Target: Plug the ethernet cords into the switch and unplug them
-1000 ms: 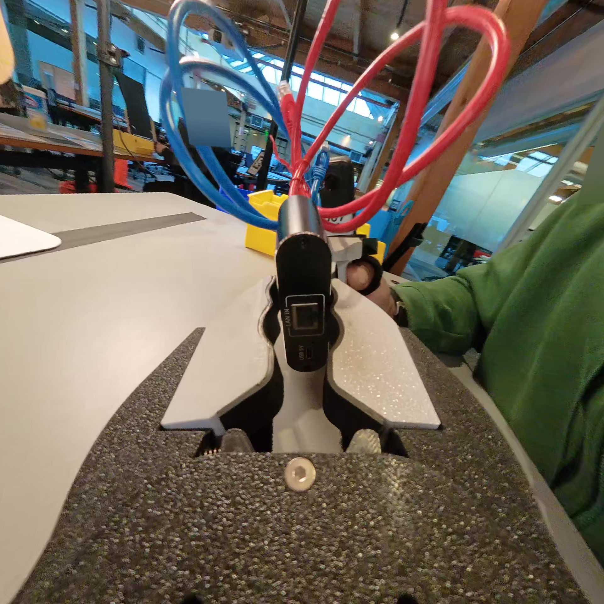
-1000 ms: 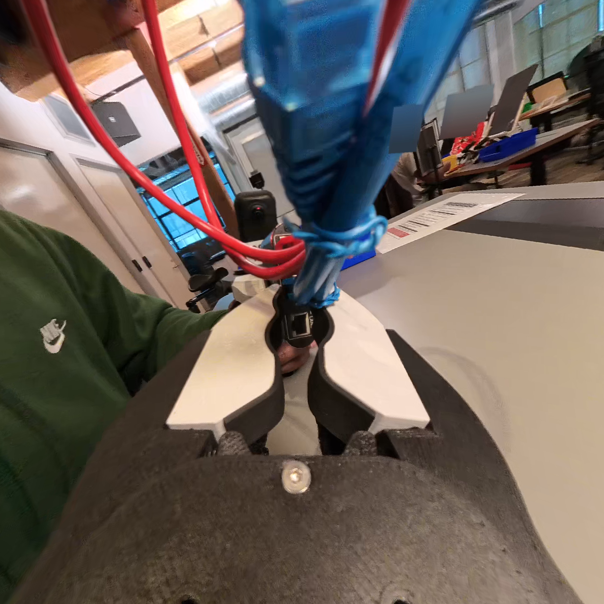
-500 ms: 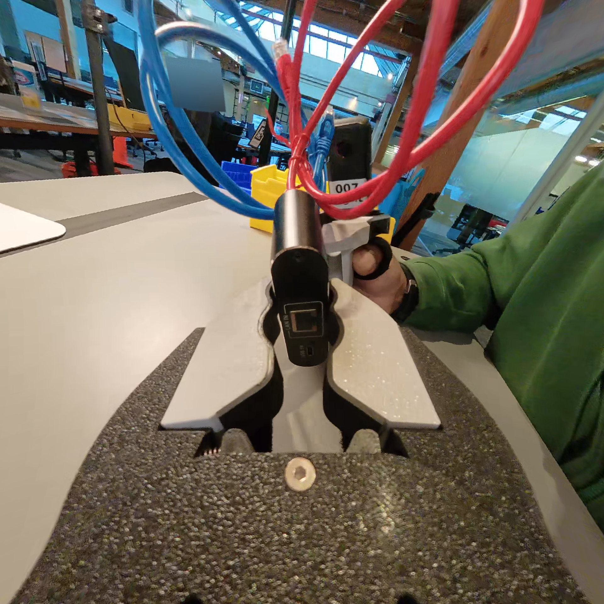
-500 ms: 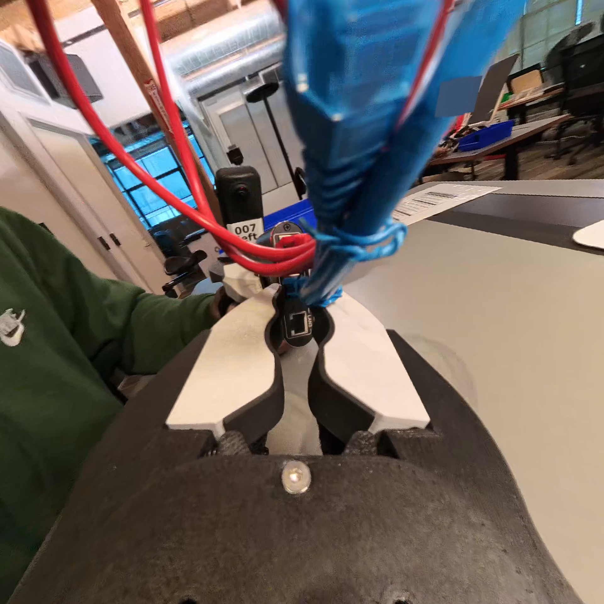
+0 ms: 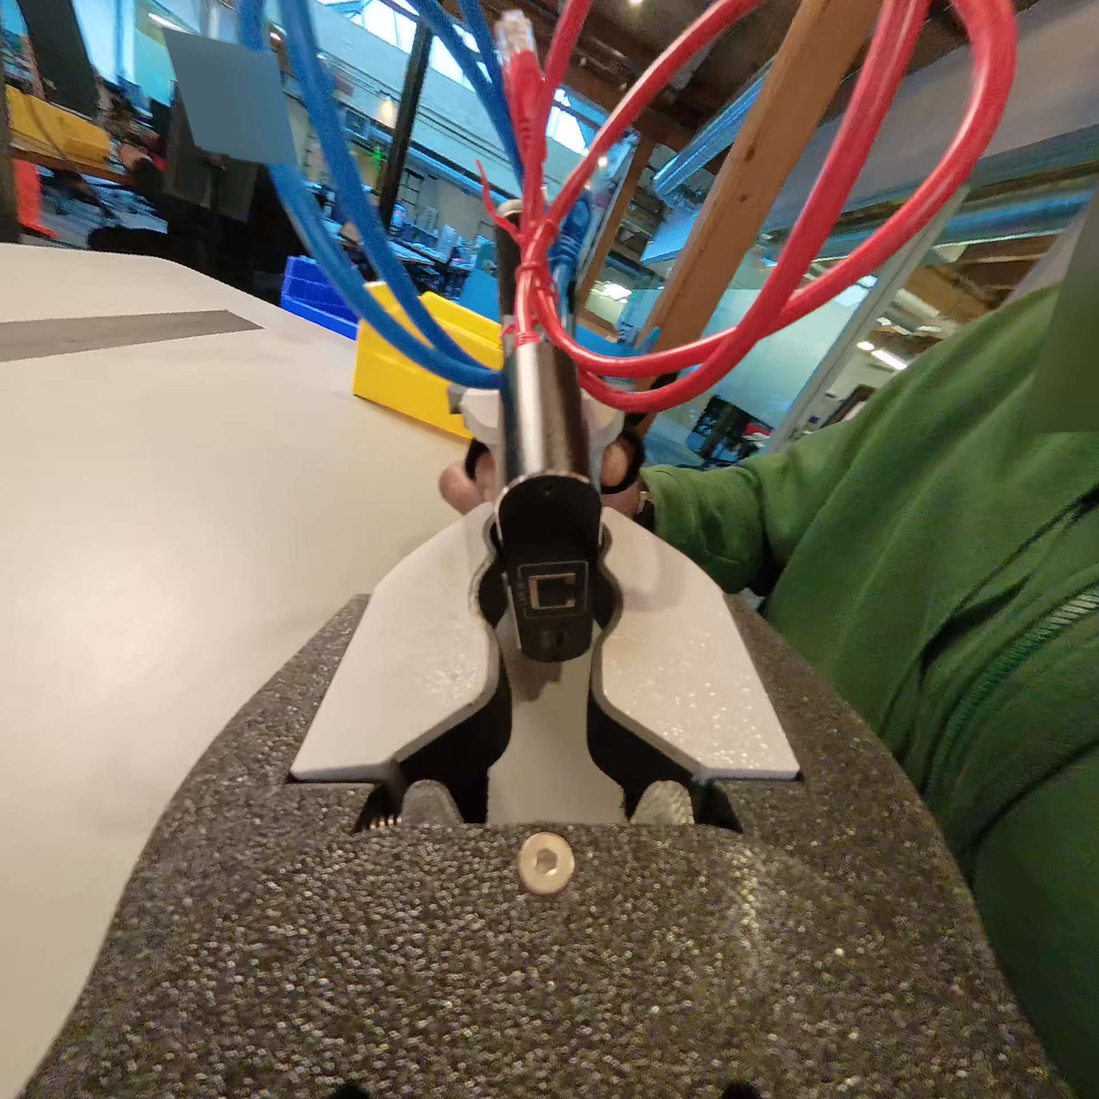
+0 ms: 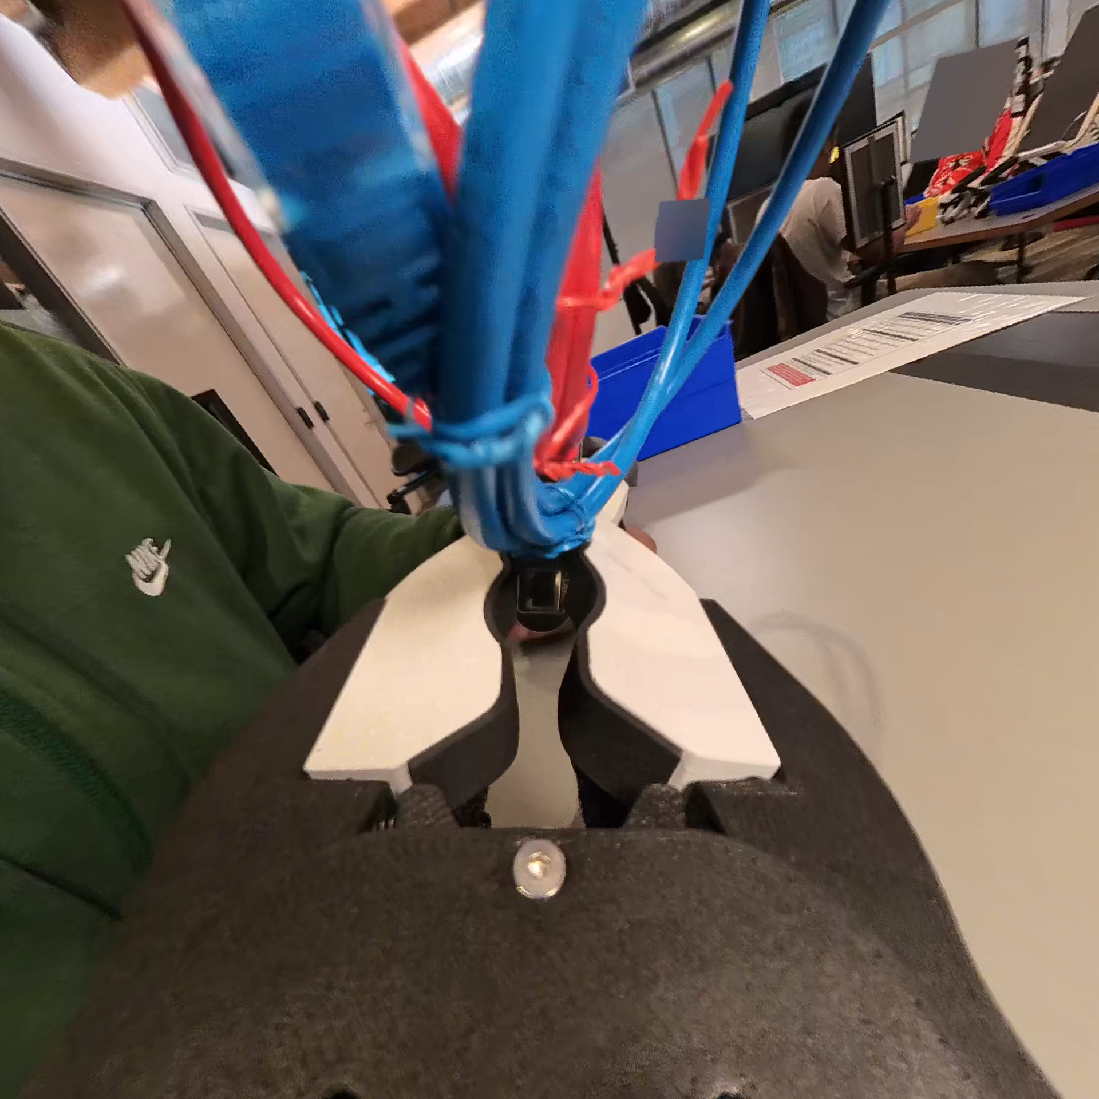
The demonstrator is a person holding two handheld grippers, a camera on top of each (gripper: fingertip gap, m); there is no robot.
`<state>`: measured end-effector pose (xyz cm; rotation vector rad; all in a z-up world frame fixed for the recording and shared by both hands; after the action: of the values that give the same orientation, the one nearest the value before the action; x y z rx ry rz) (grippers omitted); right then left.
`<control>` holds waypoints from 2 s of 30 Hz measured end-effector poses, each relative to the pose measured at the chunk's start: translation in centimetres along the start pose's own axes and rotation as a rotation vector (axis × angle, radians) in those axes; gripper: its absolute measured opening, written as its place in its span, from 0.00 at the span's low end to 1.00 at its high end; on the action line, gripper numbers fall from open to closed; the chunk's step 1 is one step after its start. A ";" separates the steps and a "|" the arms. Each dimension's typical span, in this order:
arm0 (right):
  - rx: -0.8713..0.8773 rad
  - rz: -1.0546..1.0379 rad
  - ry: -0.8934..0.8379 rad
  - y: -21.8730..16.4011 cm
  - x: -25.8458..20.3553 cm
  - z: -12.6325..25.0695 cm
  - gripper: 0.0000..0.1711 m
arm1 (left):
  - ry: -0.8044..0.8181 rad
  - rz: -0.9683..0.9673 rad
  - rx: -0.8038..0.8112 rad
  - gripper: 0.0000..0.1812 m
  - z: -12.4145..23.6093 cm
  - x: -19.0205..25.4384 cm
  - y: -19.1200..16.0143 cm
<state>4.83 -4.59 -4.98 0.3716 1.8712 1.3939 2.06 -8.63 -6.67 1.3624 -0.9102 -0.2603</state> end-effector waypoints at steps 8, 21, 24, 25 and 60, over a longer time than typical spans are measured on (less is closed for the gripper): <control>0.025 -0.078 -0.026 -0.4 1.1 0.2 0.07 | 0.077 0.100 0.031 0.24 -0.1 -1.3 0.1; 0.057 -0.140 -0.133 -0.3 2.8 0.4 0.13 | 0.091 0.317 0.133 0.15 0.2 -2.3 0.5; 0.037 -0.136 -0.189 -0.6 3.6 0.7 0.14 | 0.052 0.383 0.202 0.15 0.5 -2.3 1.0; 0.050 -0.133 -0.177 -0.4 3.6 0.7 0.15 | 0.069 0.382 0.201 0.15 0.5 -2.4 1.0; 0.008 -0.202 -0.133 -0.6 3.0 0.6 0.12 | 0.196 0.228 0.161 0.14 0.5 -2.8 0.7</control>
<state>3.37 -2.50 -6.77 0.2647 1.7541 1.1982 -0.31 -6.95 -7.21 1.3895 -0.9269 0.1219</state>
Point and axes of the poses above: each gripper's, where its closed fingertips meet, z back along the fingers, y out of its top, x = y × z across the jaws, the point moved 2 cm from there along z, back along the fingers, and after that the axes turned 2 degrees about y, right-handed, at the moved point
